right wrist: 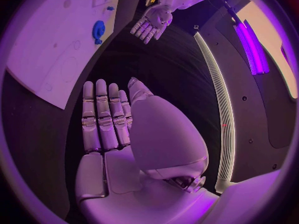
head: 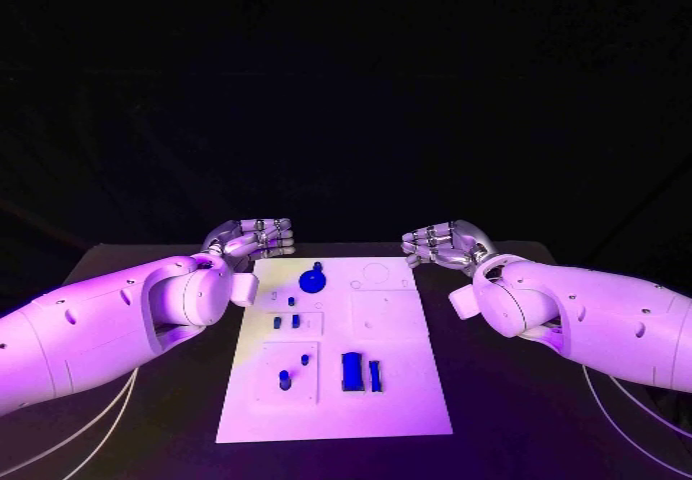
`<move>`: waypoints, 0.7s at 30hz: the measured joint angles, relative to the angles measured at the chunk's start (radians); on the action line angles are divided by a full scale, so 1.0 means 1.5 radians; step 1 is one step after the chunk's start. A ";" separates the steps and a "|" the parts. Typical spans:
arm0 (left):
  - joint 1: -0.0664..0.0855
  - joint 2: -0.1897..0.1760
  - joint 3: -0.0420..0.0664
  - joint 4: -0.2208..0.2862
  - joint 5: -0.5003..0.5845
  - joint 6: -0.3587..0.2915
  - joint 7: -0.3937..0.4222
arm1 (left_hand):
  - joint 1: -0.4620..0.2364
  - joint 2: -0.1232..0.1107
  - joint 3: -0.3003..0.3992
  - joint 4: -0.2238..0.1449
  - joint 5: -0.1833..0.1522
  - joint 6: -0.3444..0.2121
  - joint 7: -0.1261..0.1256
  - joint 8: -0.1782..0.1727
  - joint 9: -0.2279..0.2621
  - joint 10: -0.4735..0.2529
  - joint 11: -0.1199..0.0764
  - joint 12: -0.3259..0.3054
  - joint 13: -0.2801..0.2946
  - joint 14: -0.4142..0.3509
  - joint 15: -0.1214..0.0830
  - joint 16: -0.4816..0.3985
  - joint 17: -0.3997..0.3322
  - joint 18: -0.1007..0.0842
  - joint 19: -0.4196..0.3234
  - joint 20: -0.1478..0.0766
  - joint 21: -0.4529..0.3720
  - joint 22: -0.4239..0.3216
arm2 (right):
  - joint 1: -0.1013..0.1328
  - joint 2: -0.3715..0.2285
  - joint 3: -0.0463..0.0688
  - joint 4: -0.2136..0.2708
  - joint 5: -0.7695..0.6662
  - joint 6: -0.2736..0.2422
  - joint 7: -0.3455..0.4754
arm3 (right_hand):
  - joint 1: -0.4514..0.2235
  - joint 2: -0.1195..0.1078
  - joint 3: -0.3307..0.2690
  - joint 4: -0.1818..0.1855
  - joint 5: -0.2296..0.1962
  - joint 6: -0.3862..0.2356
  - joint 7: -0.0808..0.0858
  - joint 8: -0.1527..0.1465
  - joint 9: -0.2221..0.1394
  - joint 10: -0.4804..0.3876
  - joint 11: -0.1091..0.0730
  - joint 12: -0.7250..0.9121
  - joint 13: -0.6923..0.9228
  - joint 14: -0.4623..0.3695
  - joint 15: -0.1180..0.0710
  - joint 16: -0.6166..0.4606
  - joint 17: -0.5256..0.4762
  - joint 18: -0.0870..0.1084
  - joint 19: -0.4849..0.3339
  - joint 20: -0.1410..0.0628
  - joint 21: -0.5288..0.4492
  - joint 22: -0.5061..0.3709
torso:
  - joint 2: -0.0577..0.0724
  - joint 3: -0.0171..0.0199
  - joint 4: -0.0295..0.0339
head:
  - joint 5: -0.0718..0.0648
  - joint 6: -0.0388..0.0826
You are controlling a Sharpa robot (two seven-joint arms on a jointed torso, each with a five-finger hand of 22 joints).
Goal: Assemble the parts on the task board
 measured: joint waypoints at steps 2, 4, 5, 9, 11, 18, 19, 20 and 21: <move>-0.003 0.009 0.000 -0.011 0.009 -0.007 0.010 | 0.009 0.012 -0.037 -0.002 0.000 -0.013 -0.006 -0.004 0.000 -0.019 0.005 -0.005 -0.018 0.005 0.007 -0.050 -0.033 -0.003 0.004 0.006 -0.043 -0.048 | 0.001 0.012 0.001 -0.022 0.019 0.010 0.016 | -0.004 -0.004 0.009 -0.009 -0.002 0.000 0.000 0.000 -0.022 0.007 0.004 -0.019 -0.045 0.003 0.005 -0.035 -0.034 0.000 -0.012 0.012 -0.003 -0.041 | -0.003 0.0004 0.0009 | 0.002 0.008; -0.007 0.016 0.000 -0.020 0.018 -0.013 0.020 | 0.011 0.020 -0.060 0.000 0.000 -0.017 -0.010 -0.004 0.000 -0.031 0.007 -0.005 -0.019 0.007 0.008 -0.077 -0.050 -0.003 0.004 0.006 -0.054 -0.076 | 0.001 0.025 0.001 -0.044 0.035 0.021 0.032 | -0.013 -0.007 0.018 -0.019 -0.004 0.000 0.000 0.000 -0.043 0.014 0.007 -0.033 -0.084 0.009 0.011 -0.063 -0.065 0.000 -0.024 0.019 -0.003 -0.084 | -0.005 0.0012 0.0015 | 0.004 0.015; -0.009 0.018 0.000 -0.024 0.022 -0.016 0.025 | 0.010 0.021 -0.068 0.000 0.000 -0.017 -0.010 -0.004 -0.001 -0.032 0.008 -0.005 -0.019 0.009 0.011 -0.086 -0.056 -0.003 0.008 0.004 -0.055 -0.087 | 0.001 0.029 0.001 -0.051 0.041 0.025 0.038 | -0.019 -0.003 0.020 -0.025 -0.006 0.000 0.000 0.000 -0.051 0.016 0.009 -0.037 -0.098 0.011 0.013 -0.072 -0.077 0.000 -0.028 0.021 -0.003 -0.101 | -0.007 0.0020 0.0017 | 0.006 0.018; -0.012 0.022 0.000 -0.027 0.026 -0.019 0.030 | -0.070 0.036 -0.085 -0.012 -0.012 -0.071 -0.018 -0.017 -0.013 -0.092 -0.003 -0.016 -0.030 -0.040 0.002 -0.108 -0.073 -0.013 -0.031 -0.011 -0.068 -0.116 | 0.001 0.034 0.002 -0.059 0.048 0.030 0.045 | -0.119 0.007 0.015 -0.047 -0.023 -0.051 -0.008 -0.012 -0.078 -0.042 0.002 -0.054 -0.129 -0.042 0.005 -0.104 -0.107 0.000 -0.081 0.009 -0.016 -0.167 | -0.008 0.0030 0.0019 | 0.008 0.021; -0.013 0.019 0.000 -0.024 0.026 -0.021 0.029 | -0.141 0.042 -0.095 -0.022 -0.024 -0.117 -0.025 -0.025 -0.021 -0.140 -0.012 -0.025 -0.038 -0.084 -0.007 -0.119 -0.082 -0.020 -0.068 -0.025 -0.077 -0.134 | -0.002 0.031 0.004 -0.054 0.049 0.026 0.044 | -0.189 0.014 0.005 -0.059 -0.034 -0.098 -0.017 -0.021 -0.088 -0.094 -0.005 -0.063 -0.137 -0.092 -0.001 -0.116 -0.116 -0.001 -0.121 -0.003 -0.024 -0.198 | -0.009 0.0033 0.0026 | 0.007 0.021; -0.037 0.015 0.008 0.027 0.018 -0.054 0.039 | -0.348 0.078 -0.124 -0.051 -0.057 -0.251 -0.053 -0.040 -0.037 -0.281 -0.041 -0.039 -0.053 -0.212 -0.032 -0.138 -0.099 -0.034 -0.176 -0.066 -0.090 -0.187 | -0.031 0.017 0.027 0.004 0.066 -0.010 0.053 | -0.403 0.025 -0.032 -0.089 -0.066 -0.238 -0.045 -0.034 -0.118 -0.251 -0.028 -0.078 -0.160 -0.245 -0.038 -0.137 -0.141 -0.026 -0.241 -0.039 -0.036 -0.289 | -0.029 0.0097 0.0149 | 0.007 0.040; -0.041 0.014 0.010 0.038 0.016 -0.063 0.043 | -0.372 0.084 -0.127 -0.055 -0.060 -0.266 -0.060 -0.041 -0.038 -0.297 -0.044 -0.039 -0.054 -0.226 -0.035 -0.140 -0.100 -0.034 -0.188 -0.072 -0.090 -0.193 | -0.036 0.015 0.032 0.017 0.070 -0.019 0.057 | -0.428 0.026 -0.035 -0.092 -0.070 -0.254 -0.048 -0.034 -0.122 -0.268 -0.034 -0.078 -0.167 -0.262 -0.043 -0.138 -0.144 -0.026 -0.255 -0.043 -0.036 -0.300 | -0.033 0.0110 0.0173 | 0.007 0.043; -0.046 0.012 0.013 0.050 0.012 -0.074 0.048 | -0.392 0.088 -0.130 -0.057 -0.063 -0.280 -0.066 -0.041 -0.039 -0.311 -0.047 -0.039 -0.055 -0.239 -0.037 -0.141 -0.101 -0.040 -0.199 -0.075 -0.090 -0.199 | -0.042 0.012 0.038 0.031 0.076 -0.030 0.061 | -0.448 0.027 -0.037 -0.094 -0.074 -0.268 -0.051 -0.034 -0.124 -0.284 -0.040 -0.078 -0.173 -0.277 -0.047 -0.138 -0.147 -0.028 -0.266 -0.047 -0.038 -0.309 | -0.037 0.0123 0.0197 | 0.007 0.045; -0.051 0.010 0.014 0.061 0.009 -0.086 0.054 | -0.415 0.092 -0.134 -0.061 -0.067 -0.295 -0.072 -0.041 -0.040 -0.327 -0.050 -0.039 -0.056 -0.253 -0.040 -0.141 -0.102 -0.044 -0.211 -0.080 -0.090 -0.205 | -0.049 0.009 0.043 0.045 0.082 -0.042 0.067 | -0.472 0.027 -0.040 -0.097 -0.077 -0.283 -0.054 -0.037 -0.128 -0.301 -0.047 -0.078 -0.181 -0.294 -0.051 -0.138 -0.150 -0.037 -0.279 -0.051 -0.039 -0.319 | -0.041 0.0138 0.0220 | 0.007 0.049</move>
